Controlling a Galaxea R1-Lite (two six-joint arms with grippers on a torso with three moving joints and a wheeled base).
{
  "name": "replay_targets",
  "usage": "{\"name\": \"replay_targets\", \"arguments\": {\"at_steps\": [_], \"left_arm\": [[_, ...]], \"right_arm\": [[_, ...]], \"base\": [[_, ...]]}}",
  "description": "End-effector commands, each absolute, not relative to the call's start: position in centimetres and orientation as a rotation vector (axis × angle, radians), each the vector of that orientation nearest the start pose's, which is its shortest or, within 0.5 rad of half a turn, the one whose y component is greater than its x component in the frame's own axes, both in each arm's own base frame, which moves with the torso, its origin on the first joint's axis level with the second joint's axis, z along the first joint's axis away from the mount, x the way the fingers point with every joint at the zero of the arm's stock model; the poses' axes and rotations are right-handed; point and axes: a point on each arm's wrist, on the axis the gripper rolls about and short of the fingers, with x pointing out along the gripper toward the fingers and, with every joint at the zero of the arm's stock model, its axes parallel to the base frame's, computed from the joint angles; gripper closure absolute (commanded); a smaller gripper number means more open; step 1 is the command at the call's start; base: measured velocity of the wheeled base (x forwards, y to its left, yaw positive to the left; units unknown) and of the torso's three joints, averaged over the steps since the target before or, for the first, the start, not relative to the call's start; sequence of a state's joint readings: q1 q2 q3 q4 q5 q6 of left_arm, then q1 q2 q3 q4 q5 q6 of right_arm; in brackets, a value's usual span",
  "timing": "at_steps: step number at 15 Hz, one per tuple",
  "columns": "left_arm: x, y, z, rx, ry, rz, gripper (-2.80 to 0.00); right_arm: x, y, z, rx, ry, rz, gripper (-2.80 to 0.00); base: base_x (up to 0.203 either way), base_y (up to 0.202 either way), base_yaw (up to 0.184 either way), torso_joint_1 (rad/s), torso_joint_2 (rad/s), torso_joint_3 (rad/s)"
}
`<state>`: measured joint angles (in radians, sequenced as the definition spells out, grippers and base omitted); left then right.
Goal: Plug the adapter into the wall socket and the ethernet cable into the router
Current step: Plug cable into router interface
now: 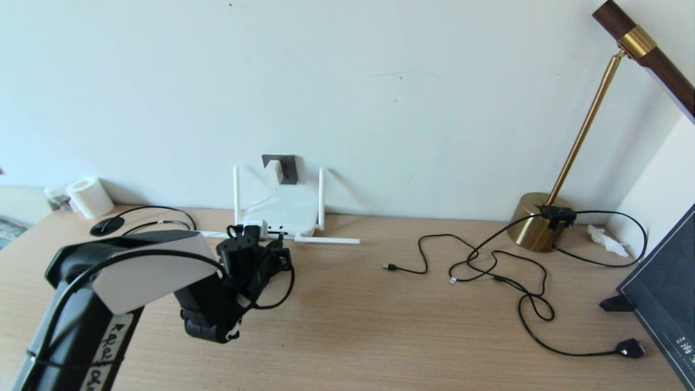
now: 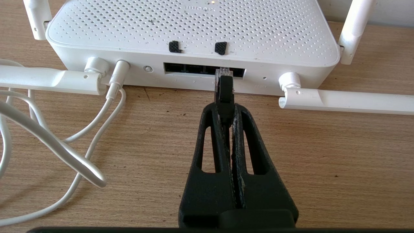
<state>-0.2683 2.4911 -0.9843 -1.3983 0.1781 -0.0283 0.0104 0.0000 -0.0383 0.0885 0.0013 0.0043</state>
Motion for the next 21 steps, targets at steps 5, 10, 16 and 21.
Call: {"name": "replay_targets", "arguments": {"at_steps": [5,10,16,21], "left_arm": [[41.22,-10.92,0.13,-0.005,0.103,-0.087,0.0],[41.34,-10.89,0.05,-0.005,0.101,-0.086,0.0],[41.45,-10.92,0.29,-0.004,0.092,-0.086,0.0],[41.4,-10.9,0.44,-0.004,0.091,-0.086,0.0]], "right_arm": [[-2.59,-0.02,7.69,0.004,0.051,0.012,-2.8],[-2.58,-0.02,7.7,0.004,0.052,0.012,-2.8],[-2.59,-0.02,7.7,0.004,0.052,0.012,-2.8],[-2.59,-0.02,7.7,0.004,0.052,0.012,-2.8]], "base": [[0.0,0.0,0.0,0.0,0.0,0.0],[0.0,0.0,0.0,0.0,0.0,0.0],[0.0,0.0,0.0,0.0,0.0,0.0],[0.0,0.0,0.0,0.0,0.0,0.0]]}}
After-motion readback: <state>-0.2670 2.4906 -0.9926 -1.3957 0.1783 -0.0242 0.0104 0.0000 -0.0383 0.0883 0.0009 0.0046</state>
